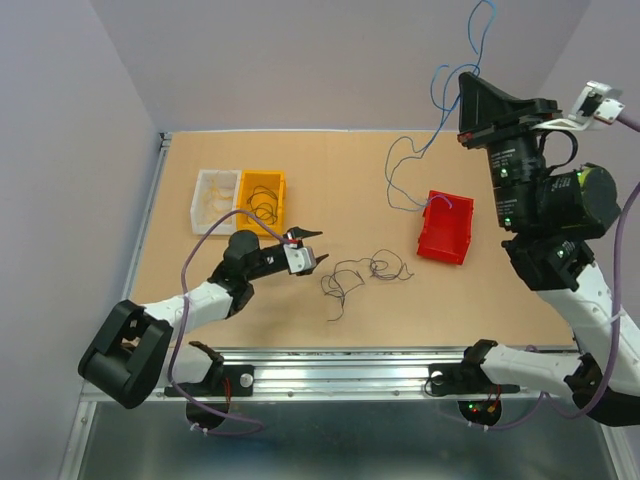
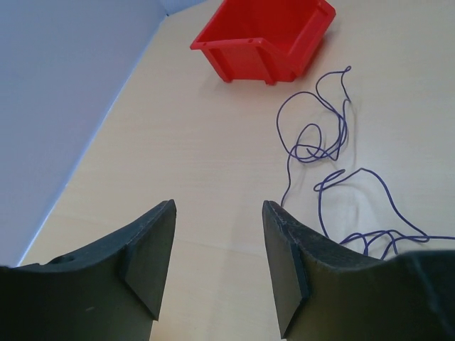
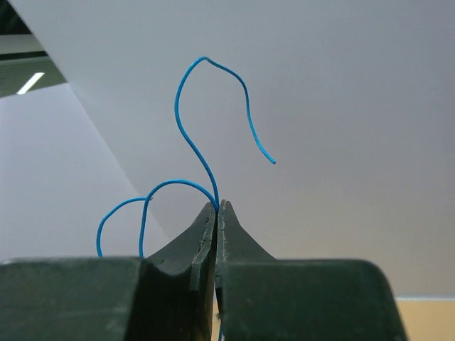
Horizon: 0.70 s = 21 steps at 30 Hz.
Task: Untangle the cables
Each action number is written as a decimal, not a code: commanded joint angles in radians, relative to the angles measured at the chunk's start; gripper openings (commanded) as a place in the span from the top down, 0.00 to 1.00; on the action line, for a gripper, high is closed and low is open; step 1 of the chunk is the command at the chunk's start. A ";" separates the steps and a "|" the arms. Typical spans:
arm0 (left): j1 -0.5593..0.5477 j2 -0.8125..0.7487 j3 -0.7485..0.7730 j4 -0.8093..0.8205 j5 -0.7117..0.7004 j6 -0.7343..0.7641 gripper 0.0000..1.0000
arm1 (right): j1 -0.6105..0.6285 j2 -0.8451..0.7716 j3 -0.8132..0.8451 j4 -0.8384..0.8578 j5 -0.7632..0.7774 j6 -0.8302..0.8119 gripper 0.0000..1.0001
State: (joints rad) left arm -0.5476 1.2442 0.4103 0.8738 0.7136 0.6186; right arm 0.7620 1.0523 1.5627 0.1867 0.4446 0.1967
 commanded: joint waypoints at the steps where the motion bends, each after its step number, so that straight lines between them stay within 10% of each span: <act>1: 0.009 -0.048 -0.030 0.082 -0.036 -0.030 0.37 | 0.010 0.015 -0.058 0.039 0.164 -0.072 0.99; 21: 0.012 -0.149 -0.073 0.059 -0.039 -0.005 0.37 | -0.173 -0.023 -0.386 0.257 0.528 -0.303 0.99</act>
State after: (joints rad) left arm -0.5404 1.1278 0.3511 0.8932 0.6720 0.6022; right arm 0.6426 1.0481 1.2175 0.3828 0.9058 -0.1009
